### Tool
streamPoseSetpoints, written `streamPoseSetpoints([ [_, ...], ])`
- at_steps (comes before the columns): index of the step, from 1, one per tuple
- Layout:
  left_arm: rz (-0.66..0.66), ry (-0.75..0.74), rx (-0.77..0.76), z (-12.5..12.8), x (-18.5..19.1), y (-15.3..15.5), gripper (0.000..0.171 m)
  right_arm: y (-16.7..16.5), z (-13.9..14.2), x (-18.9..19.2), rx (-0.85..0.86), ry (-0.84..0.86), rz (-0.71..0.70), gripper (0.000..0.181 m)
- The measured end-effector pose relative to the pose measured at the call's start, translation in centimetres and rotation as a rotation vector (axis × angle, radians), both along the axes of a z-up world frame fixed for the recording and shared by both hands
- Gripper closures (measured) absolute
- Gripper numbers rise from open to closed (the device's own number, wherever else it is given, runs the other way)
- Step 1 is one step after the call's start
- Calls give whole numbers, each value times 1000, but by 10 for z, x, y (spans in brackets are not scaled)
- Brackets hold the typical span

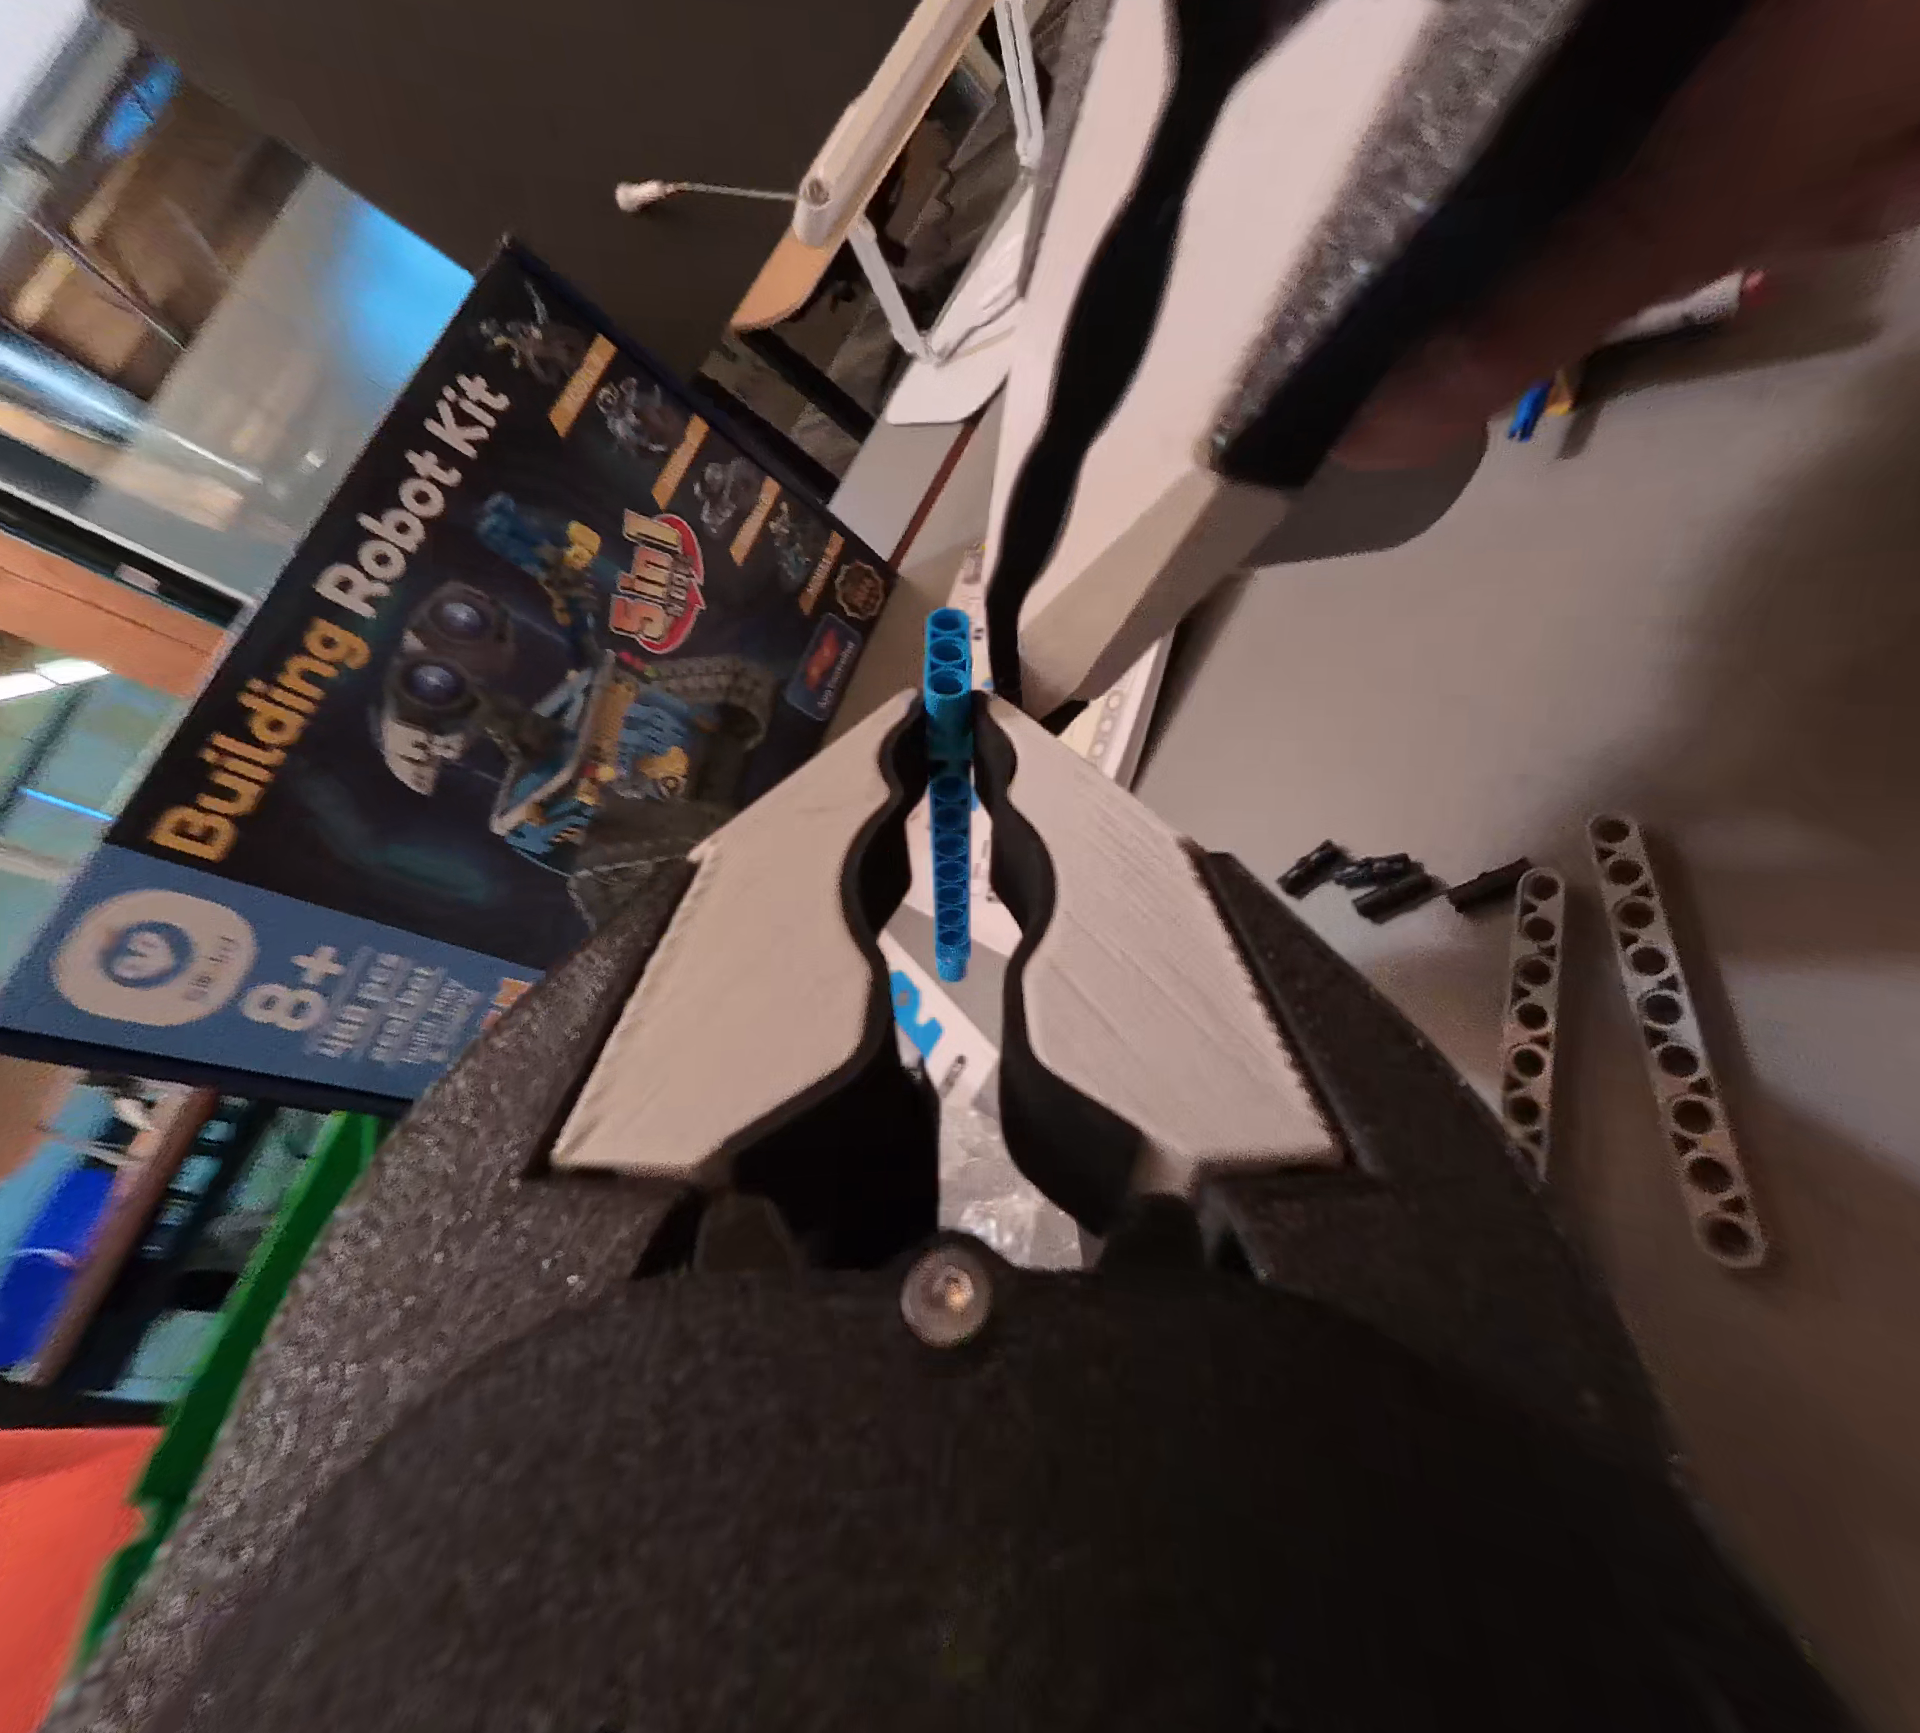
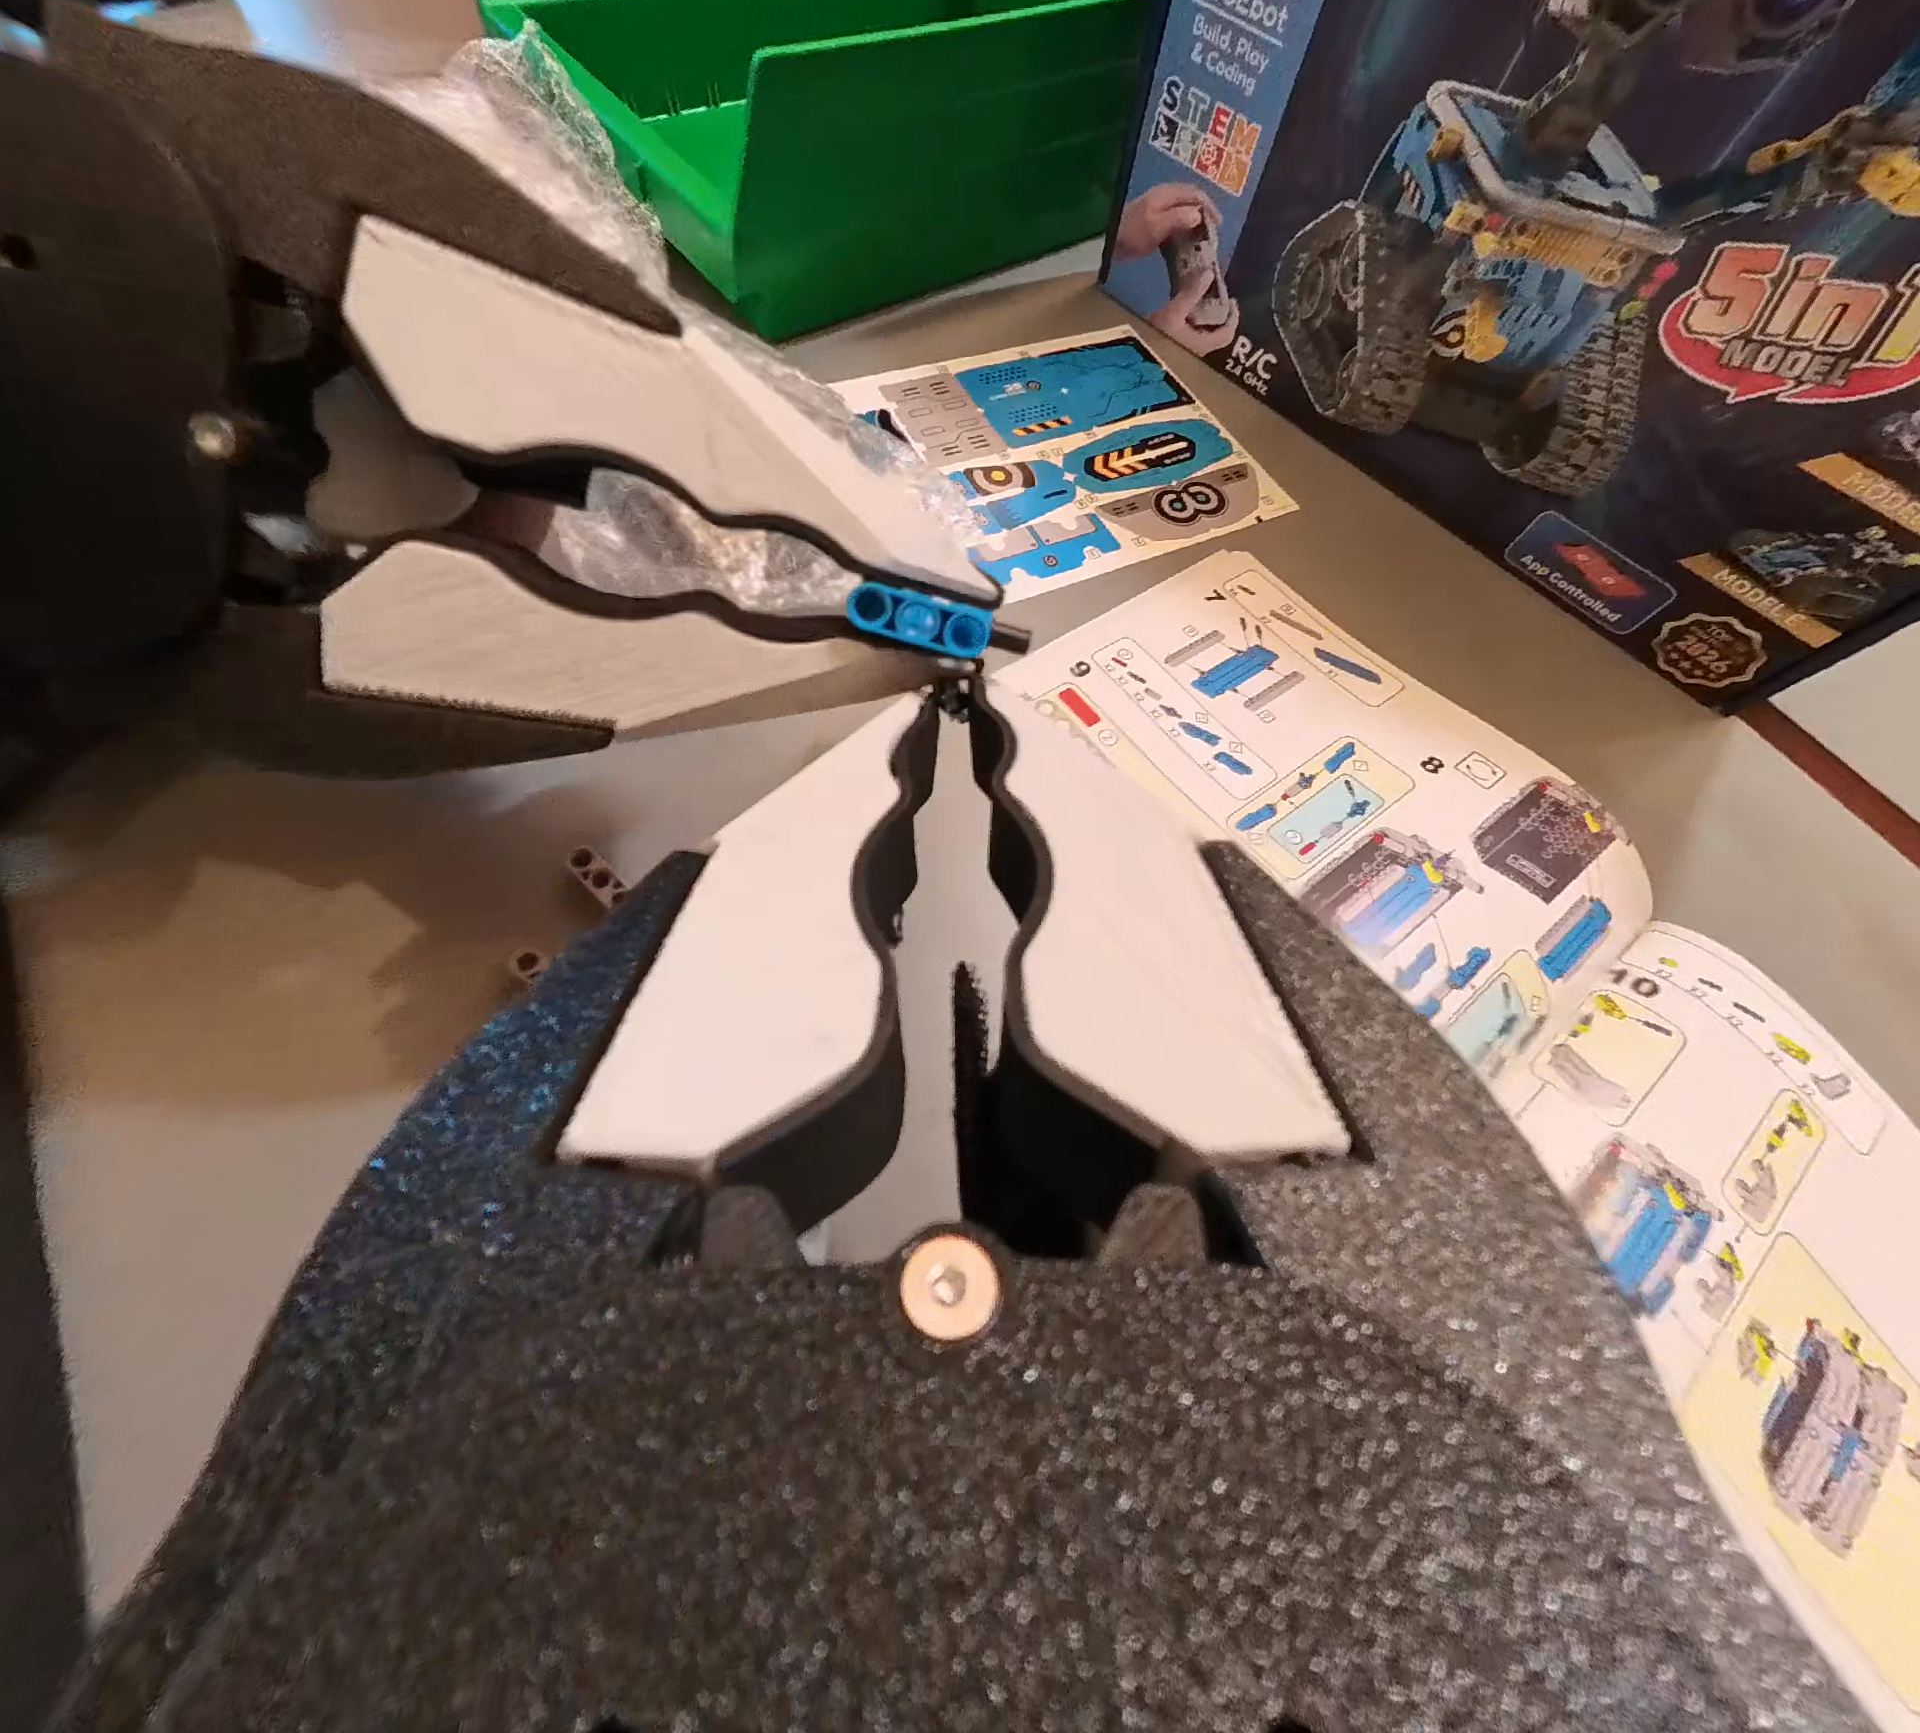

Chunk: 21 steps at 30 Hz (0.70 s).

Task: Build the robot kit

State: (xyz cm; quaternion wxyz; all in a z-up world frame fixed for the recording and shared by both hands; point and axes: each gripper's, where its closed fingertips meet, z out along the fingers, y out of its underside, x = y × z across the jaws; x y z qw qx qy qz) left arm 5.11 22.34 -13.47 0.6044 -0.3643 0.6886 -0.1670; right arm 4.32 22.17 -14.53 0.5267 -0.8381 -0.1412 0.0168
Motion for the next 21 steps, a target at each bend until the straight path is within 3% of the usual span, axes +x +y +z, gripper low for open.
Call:
streamPoseSetpoints([
  [3, -9, -16, 109, 3, -1, -4, 166, -3, 1, -1, -7, 97, 31, 177],
  [5, -27, -37, 104, 7, -1, -7, 166, -6, 3, -3, -22, 237, 65, 177],
  [7, -44, -73, 42, 14, -3, -9, 165, -7, 8, -6, -24, 416, 111, 178],
  [12, -113, -143, -353, 30, -6, -2, 165, -10, 44, -8, 117, 710, 236, 178],
  [17, -172, -160, -393, 37, -9, -7, 165, -14, 41, -18, 59, 772, 298, 178],
  [21, -158, -198, -392, 43, -11, -1, 165, -17, 52, -16, 60, 994, 350, 178],
])
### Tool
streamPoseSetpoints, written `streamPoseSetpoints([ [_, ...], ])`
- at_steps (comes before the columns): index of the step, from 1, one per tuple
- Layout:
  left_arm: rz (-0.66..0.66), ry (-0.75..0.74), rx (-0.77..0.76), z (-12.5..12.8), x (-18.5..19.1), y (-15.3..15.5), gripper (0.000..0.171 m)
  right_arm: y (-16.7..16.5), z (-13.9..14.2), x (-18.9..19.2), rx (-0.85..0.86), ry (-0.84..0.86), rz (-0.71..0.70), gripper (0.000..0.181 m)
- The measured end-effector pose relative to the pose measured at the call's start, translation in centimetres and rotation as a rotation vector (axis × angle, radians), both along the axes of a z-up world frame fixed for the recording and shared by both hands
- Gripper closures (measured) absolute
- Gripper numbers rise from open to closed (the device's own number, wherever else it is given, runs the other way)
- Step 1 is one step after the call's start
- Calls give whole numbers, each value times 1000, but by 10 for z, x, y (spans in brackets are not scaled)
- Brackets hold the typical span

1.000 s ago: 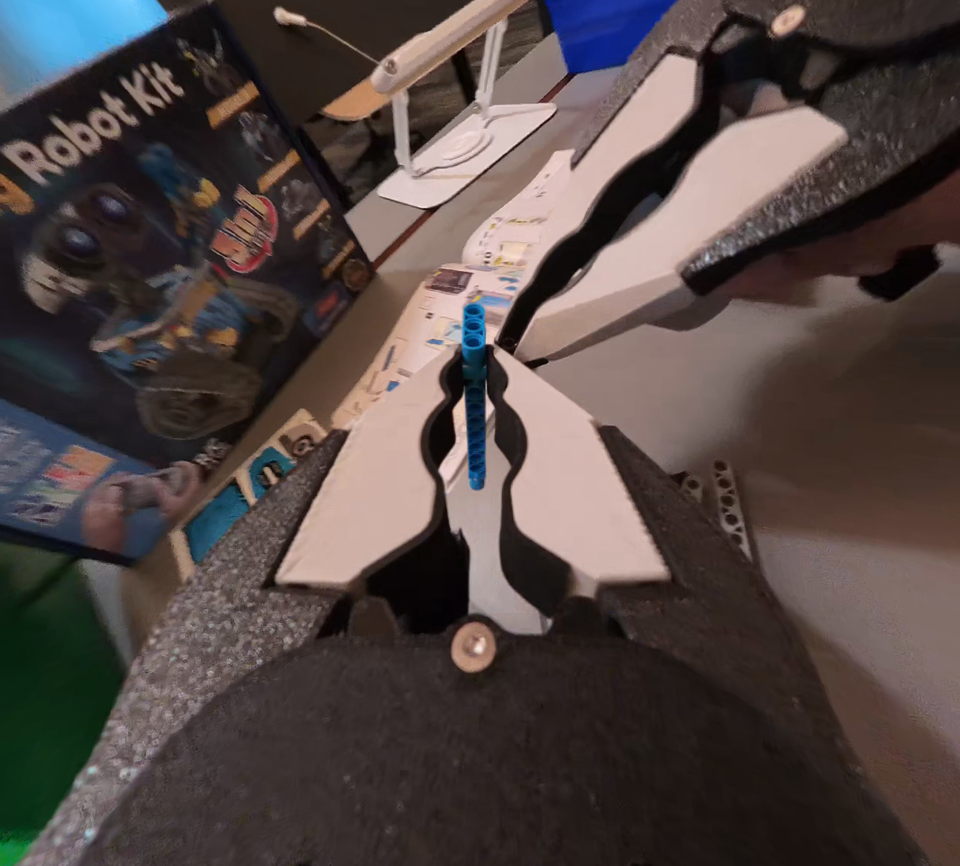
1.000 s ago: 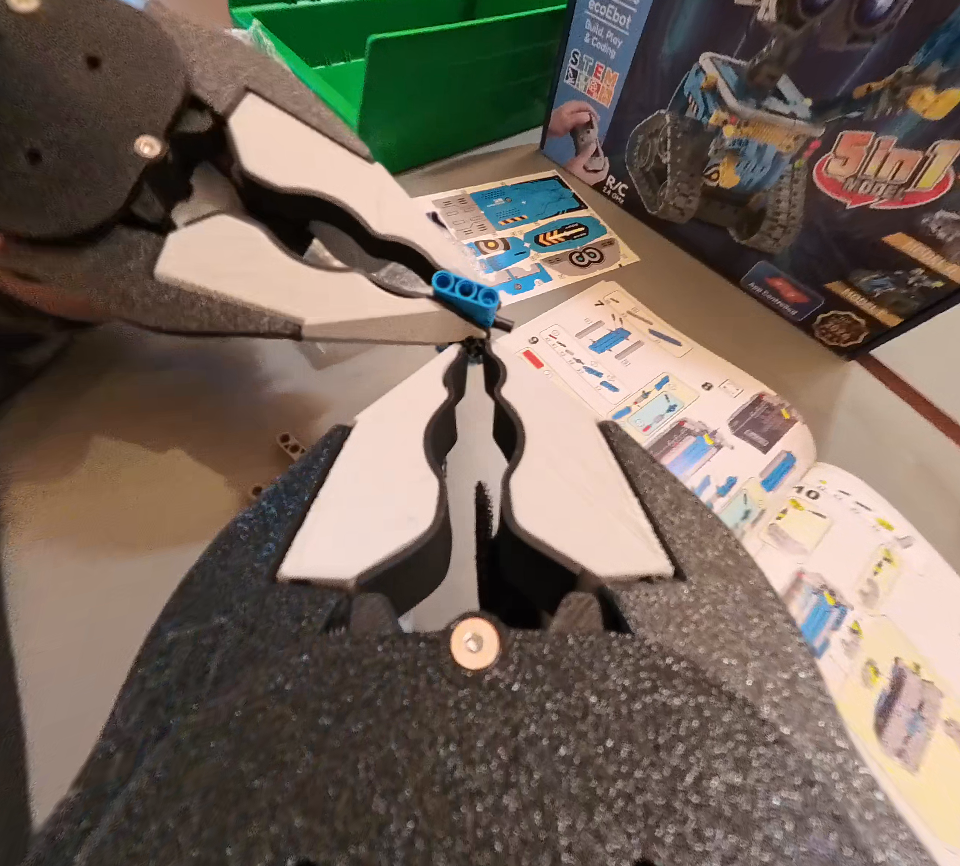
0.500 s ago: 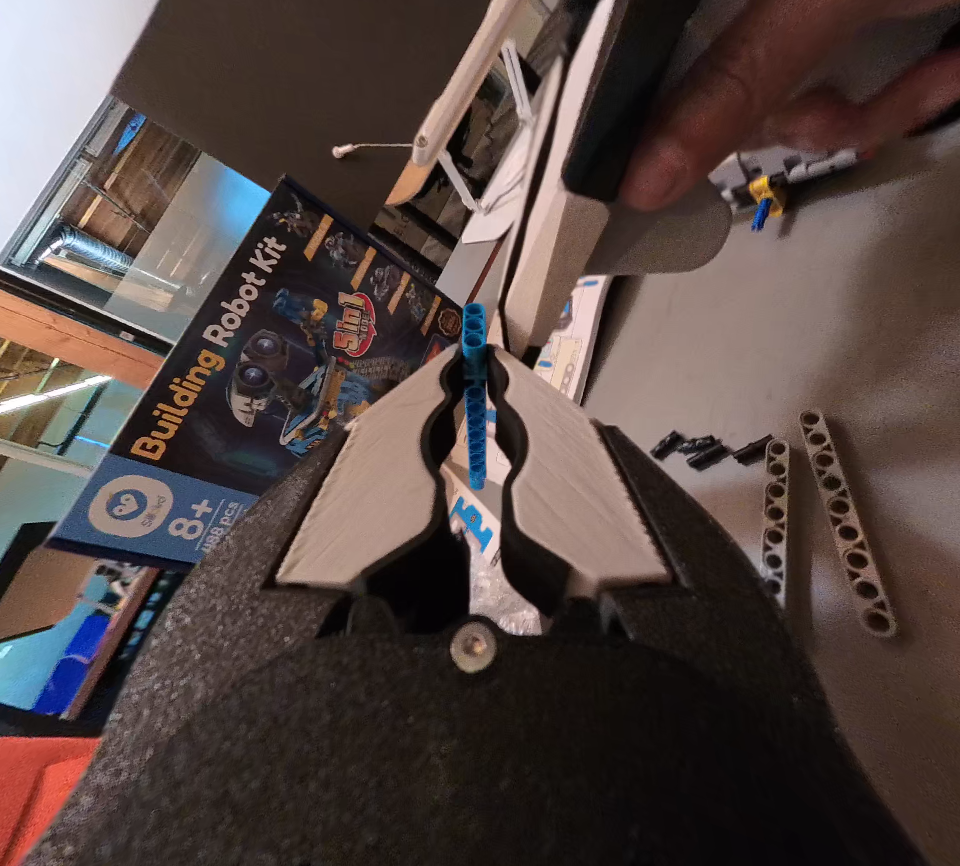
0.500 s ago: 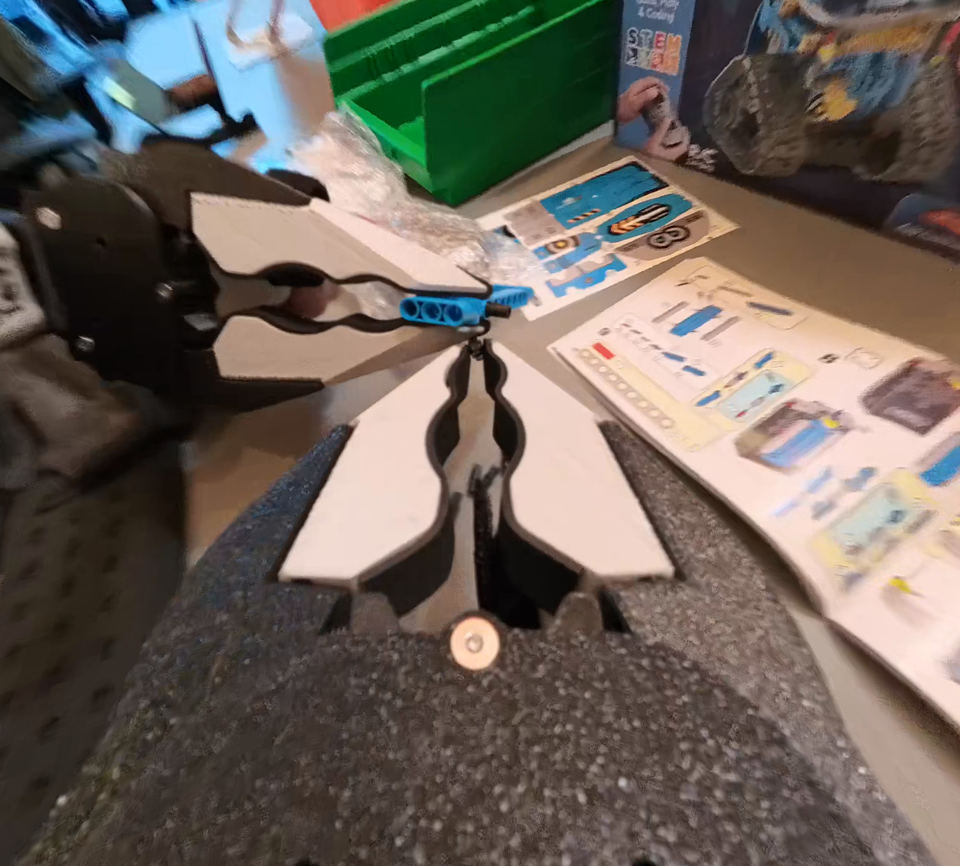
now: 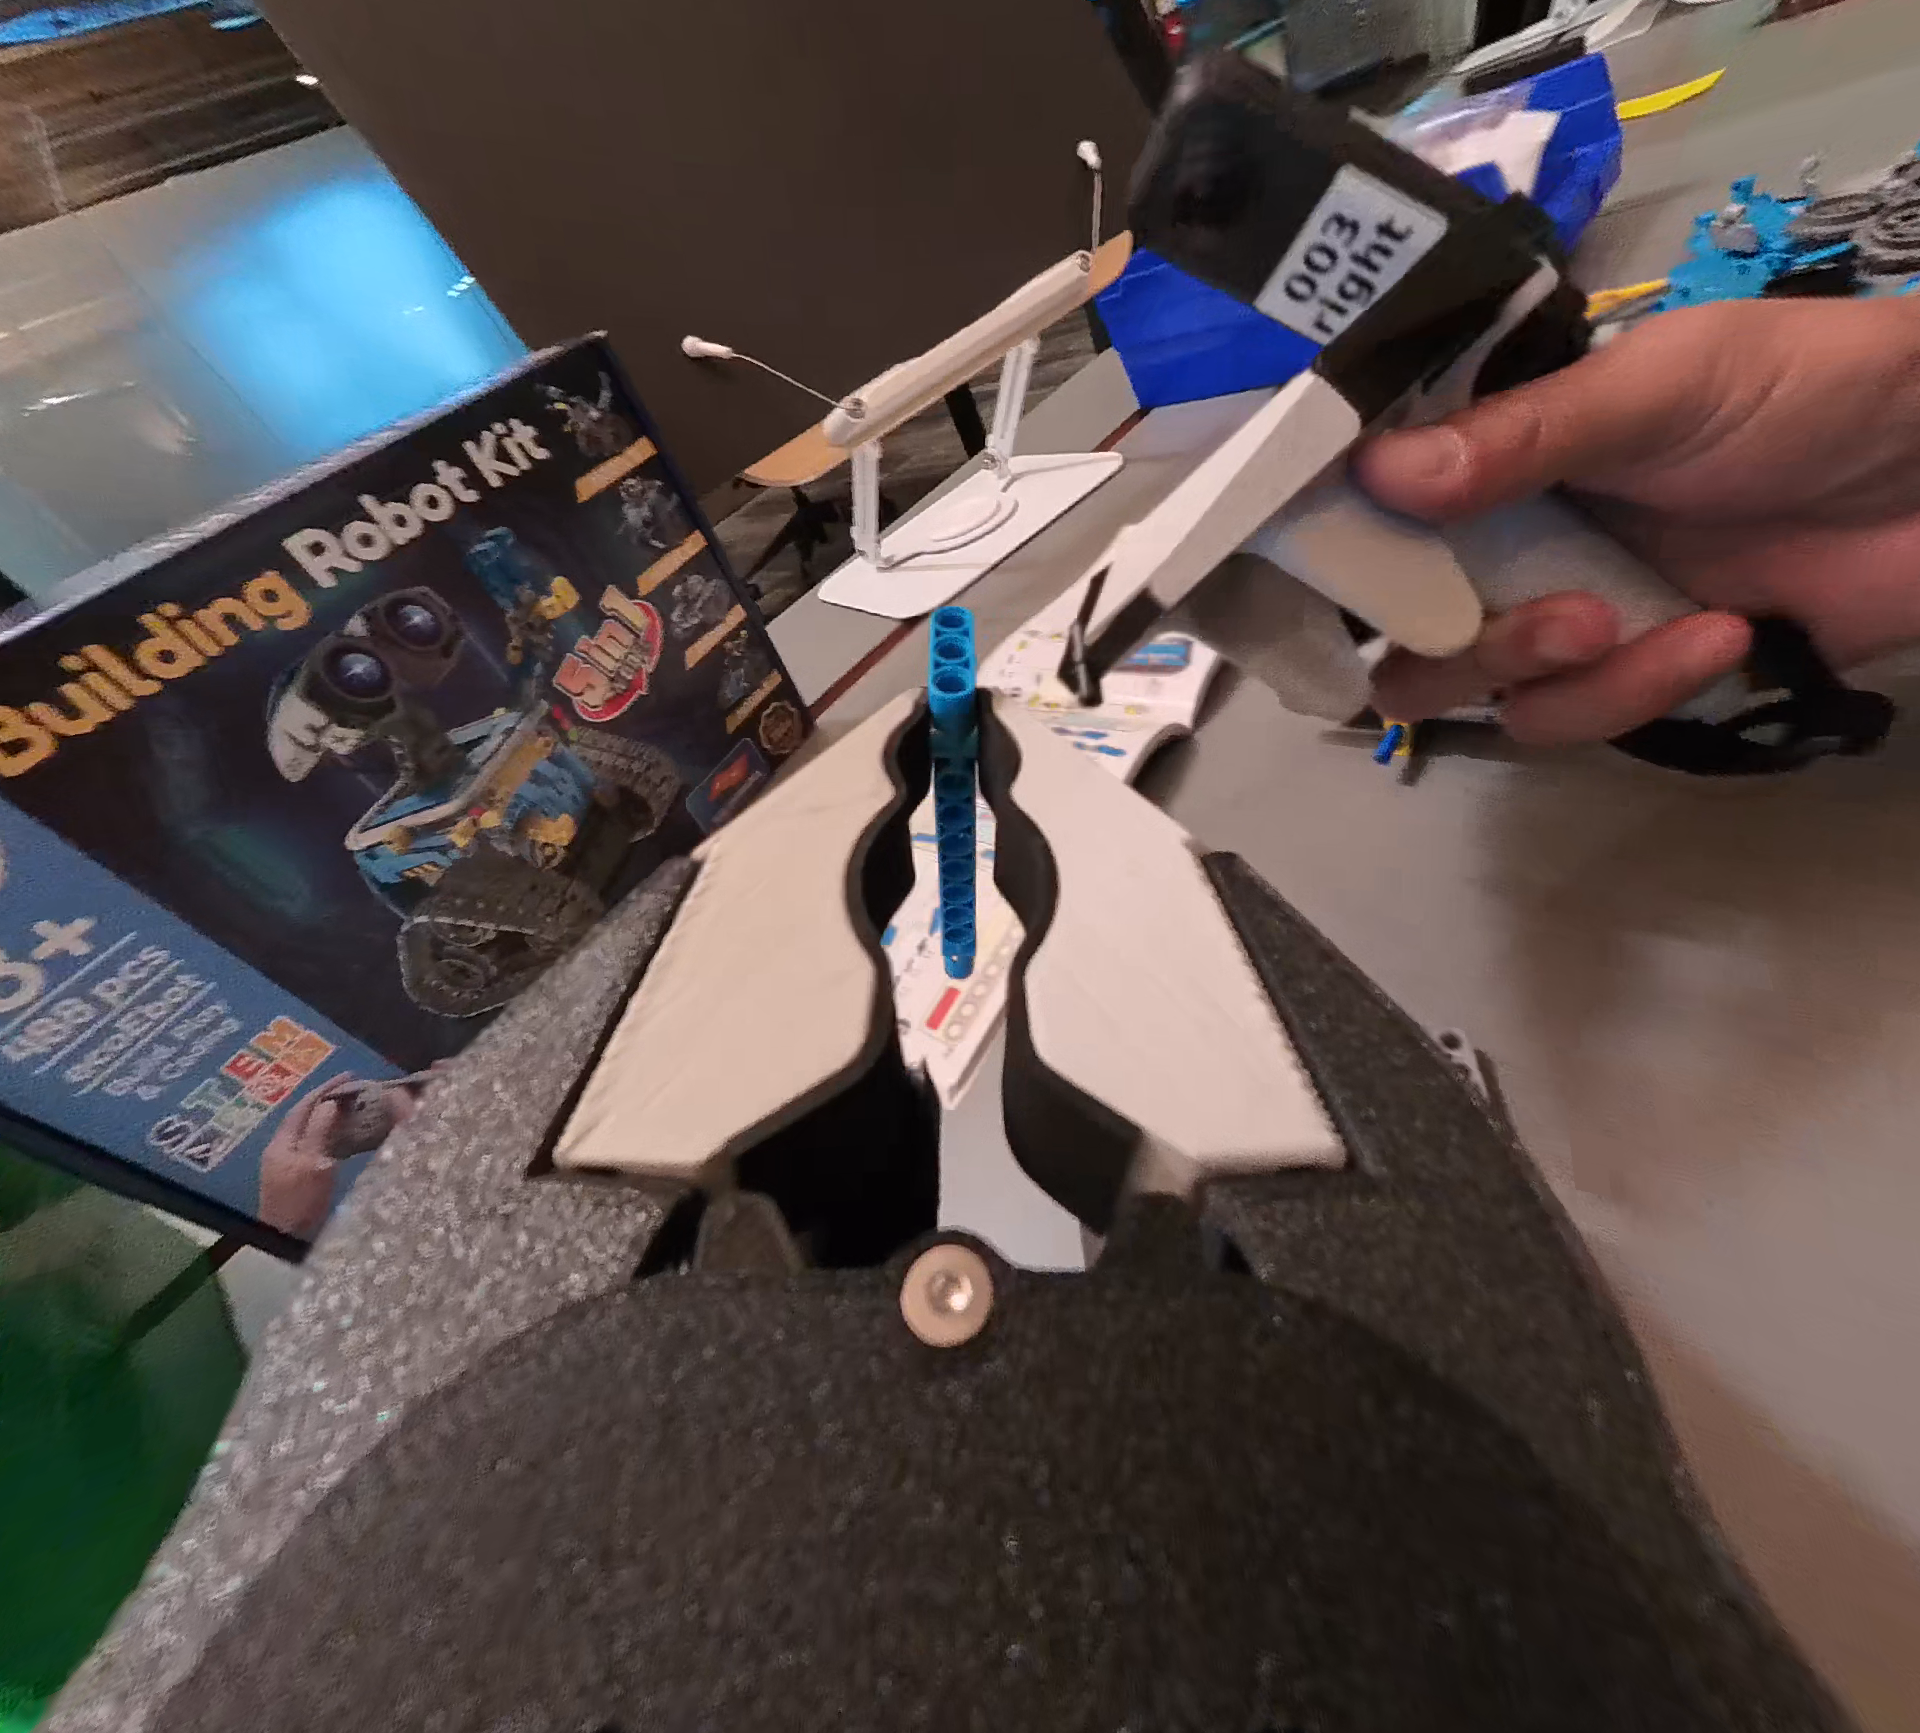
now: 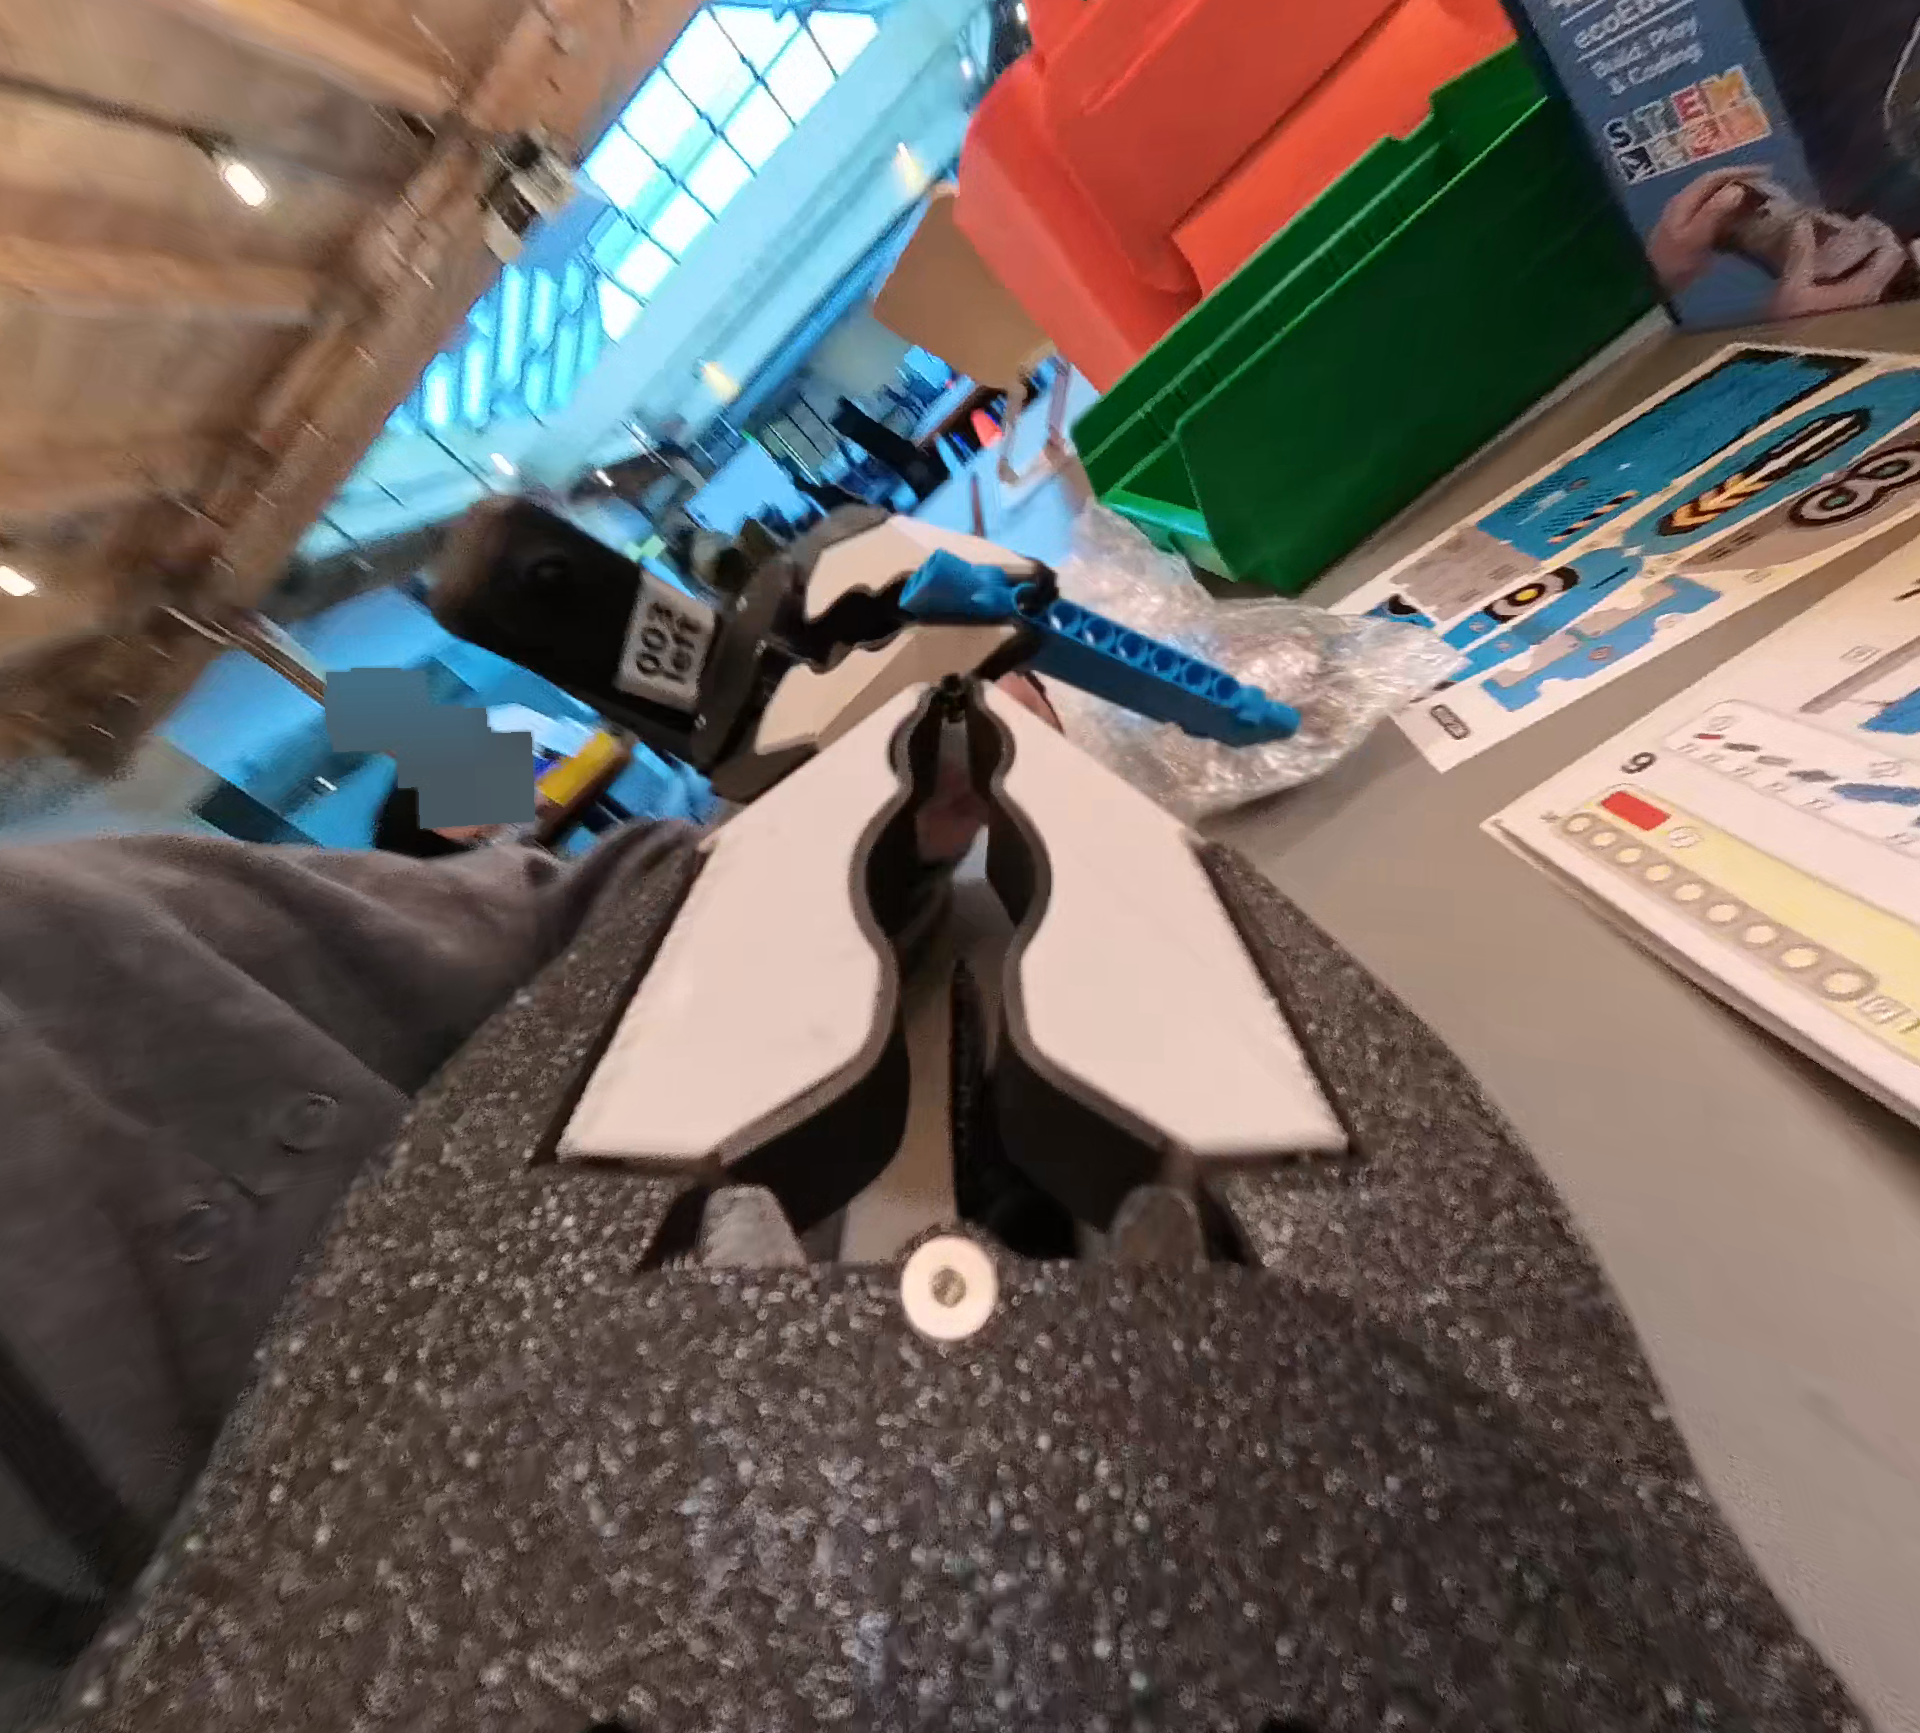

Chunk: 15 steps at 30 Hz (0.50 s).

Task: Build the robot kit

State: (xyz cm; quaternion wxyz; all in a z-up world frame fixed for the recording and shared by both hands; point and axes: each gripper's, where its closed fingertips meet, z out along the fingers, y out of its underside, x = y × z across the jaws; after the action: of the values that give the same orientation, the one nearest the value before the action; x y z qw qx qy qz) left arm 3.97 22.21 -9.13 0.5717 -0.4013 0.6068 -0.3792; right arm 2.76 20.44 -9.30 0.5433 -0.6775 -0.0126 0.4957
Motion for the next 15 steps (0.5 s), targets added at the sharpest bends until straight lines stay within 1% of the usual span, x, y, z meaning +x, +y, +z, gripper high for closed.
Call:
streamPoseSetpoints([
  [3, 7, -25, 24, 4, -2, -3, 165, 1, 4, 12, -10, 128, -18, 178],
  [5, -16, -2, 17, -2, 1, -10, 165, 3, 4, 18, -10, 159, -41, 178],
  [9, -8, 1, -20, -5, 4, -10, 165, 6, 0, 16, -19, 109, -72, 177],
  [15, -1, 5, -41, -6, 4, -8, 165, 7, -1, 17, -20, 99, -99, 178],
])
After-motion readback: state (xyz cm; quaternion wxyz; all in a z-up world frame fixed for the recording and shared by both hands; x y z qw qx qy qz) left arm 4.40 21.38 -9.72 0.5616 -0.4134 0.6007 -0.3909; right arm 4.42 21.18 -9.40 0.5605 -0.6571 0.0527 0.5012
